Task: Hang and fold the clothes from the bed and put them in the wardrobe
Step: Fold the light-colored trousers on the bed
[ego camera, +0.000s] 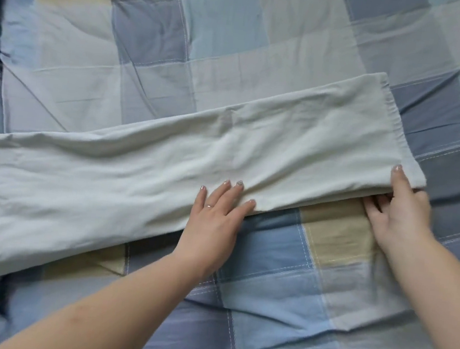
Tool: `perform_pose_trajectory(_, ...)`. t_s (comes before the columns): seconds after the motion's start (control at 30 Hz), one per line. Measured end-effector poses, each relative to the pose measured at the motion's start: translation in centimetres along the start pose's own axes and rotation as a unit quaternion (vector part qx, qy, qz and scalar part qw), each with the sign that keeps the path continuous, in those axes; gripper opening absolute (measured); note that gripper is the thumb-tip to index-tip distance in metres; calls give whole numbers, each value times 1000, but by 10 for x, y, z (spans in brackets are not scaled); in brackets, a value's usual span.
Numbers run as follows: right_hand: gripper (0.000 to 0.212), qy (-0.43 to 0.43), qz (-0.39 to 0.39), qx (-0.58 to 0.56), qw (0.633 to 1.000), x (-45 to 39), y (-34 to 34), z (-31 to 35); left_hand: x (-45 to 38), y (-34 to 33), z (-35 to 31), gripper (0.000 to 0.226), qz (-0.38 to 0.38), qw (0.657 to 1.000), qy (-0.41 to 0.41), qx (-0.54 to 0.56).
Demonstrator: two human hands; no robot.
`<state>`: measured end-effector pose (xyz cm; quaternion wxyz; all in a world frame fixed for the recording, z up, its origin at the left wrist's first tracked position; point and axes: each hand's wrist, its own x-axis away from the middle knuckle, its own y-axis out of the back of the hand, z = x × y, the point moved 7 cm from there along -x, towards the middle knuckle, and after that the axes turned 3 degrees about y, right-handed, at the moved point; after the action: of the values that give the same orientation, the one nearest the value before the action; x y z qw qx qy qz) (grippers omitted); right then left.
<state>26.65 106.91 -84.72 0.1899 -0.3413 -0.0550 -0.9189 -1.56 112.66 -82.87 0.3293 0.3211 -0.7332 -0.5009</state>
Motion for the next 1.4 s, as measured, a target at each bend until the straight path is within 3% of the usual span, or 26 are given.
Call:
perform_pose_trajectory(0.1, 53, -25, -36, -21, 999, 42, -1, -42, 23, 18, 39, 55, -33, 999, 31, 13)
perform_pose_trajectory(0.17, 41, -68, -28, 7, 997, 82, -10, -79, 40, 30, 71, 41, -43, 997, 61, -10)
perform_pose_trajectory(0.23, 10, -115, 53, 59, 990, 128, -37, -117, 54, 41, 99, 16, -51, 994, 91, -39)
perform_pose_trajectory(0.33, 15, -98, 231, 190, 949, 187, -88, -167, 65, 54, 126, 9, -36, 991, 117, -56)
perform_pose_trajectory(0.53, 24, 9, 396, 332, 856, 265, -167, -200, 72, 85, 128, 11, -16, 987, 112, 117)
perform_pose_trajectory(0.63, 35, -44, 409, 347, 843, 289, -187, -218, 80, 99, 128, 13, -33, 974, 94, 202)
perform_pose_trajectory(0.73, 30, -12, 473, 404, 783, 314, -211, -240, 98, 115, 155, 8, -72, 942, 161, 284)
perform_pose_trajectory(0.8, 21, -16, 502, 405, 764, 332, -223, -254, 119, 123, 187, 12, -107, 909, 231, 330)
perform_pose_trajectory(0.87, 12, -50, 510, 360, 779, 350, -227, -268, 147, 131, 222, 19, -141, 876, 296, 354)
perform_pose_trajectory(0.9, 10, -21, 495, 360, 791, 350, -230, -273, 164, 132, 240, 21, -150, 860, 326, 362)
perform_pose_trajectory(1.0, 36, 125, 415, 431, 791, 350, -242, -267, 223, 128, 283, 20, -164, 820, 390, 385)
perform_pose_trajectory(1.07, 33, 161, 425, 475, 753, 359, -261, -270, 257, 125, 303, 20, -167, 810, 410, 385)
perform_pose_trajectory(1.17, 28, 110, 471, 537, 691, 380, -283, -293, 290, 121, 320, 21, -171, 805, 425, 377)
perform_pose_trajectory(1.3, 7, 6, 505, 463, 728, 395, -287, -327, 308, 120, 337, 22, -192, 793, 432, 385)
perform_pose_trajectory(1.4, 28, 73, 512, 420, 745, 412, -295, -326, 313, 123, 348, 21, -212, 782, 433, 395)
